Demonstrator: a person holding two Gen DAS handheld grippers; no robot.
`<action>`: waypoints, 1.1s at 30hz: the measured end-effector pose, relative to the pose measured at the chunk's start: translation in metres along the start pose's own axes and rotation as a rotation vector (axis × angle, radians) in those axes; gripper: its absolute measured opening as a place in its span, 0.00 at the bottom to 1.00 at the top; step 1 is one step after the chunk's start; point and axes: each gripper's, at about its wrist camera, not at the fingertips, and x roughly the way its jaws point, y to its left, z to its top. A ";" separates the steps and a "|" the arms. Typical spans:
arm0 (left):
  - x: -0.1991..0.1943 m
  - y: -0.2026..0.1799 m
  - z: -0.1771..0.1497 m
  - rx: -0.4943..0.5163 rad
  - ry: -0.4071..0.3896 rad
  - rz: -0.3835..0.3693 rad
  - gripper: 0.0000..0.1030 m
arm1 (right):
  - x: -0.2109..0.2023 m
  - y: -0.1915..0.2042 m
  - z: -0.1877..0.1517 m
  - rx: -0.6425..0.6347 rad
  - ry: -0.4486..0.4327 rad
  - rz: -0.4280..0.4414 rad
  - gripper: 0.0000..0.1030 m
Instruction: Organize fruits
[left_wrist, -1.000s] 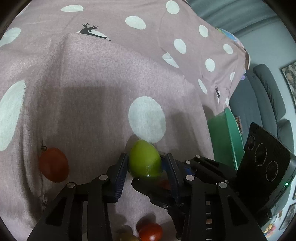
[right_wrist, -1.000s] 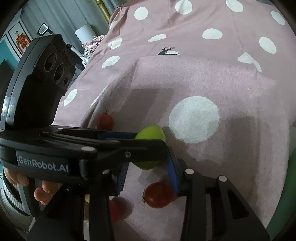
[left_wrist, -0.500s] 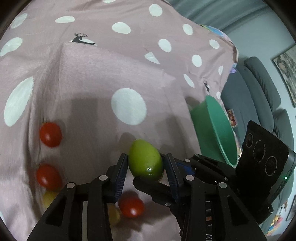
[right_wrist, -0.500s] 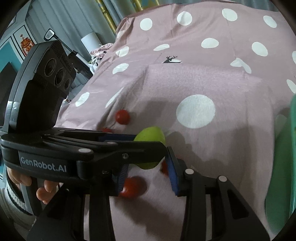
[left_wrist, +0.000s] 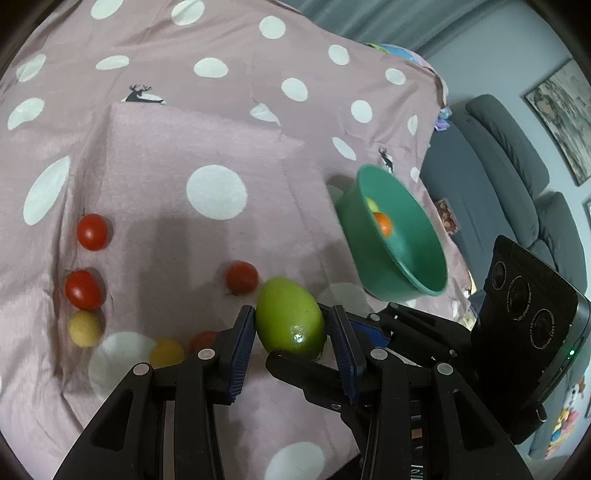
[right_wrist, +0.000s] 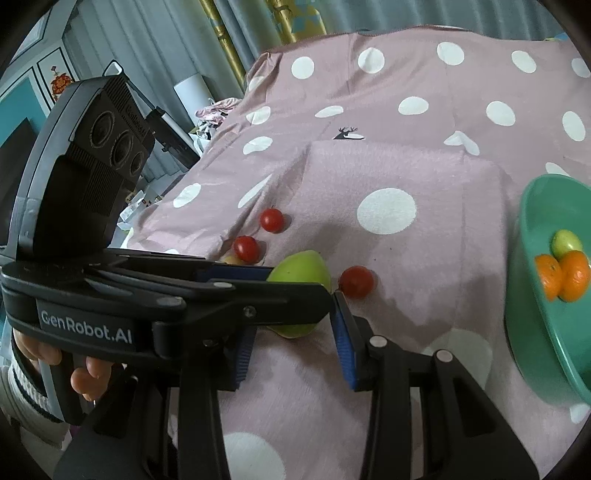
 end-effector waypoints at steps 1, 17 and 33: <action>-0.001 -0.004 -0.001 0.007 -0.002 0.002 0.40 | -0.003 0.001 -0.001 -0.001 -0.005 -0.001 0.39; -0.011 -0.048 -0.003 0.097 -0.024 0.021 0.40 | -0.046 -0.002 -0.012 0.017 -0.092 -0.012 0.39; 0.005 -0.090 0.010 0.187 -0.013 0.015 0.40 | -0.079 -0.028 -0.018 0.064 -0.180 -0.043 0.39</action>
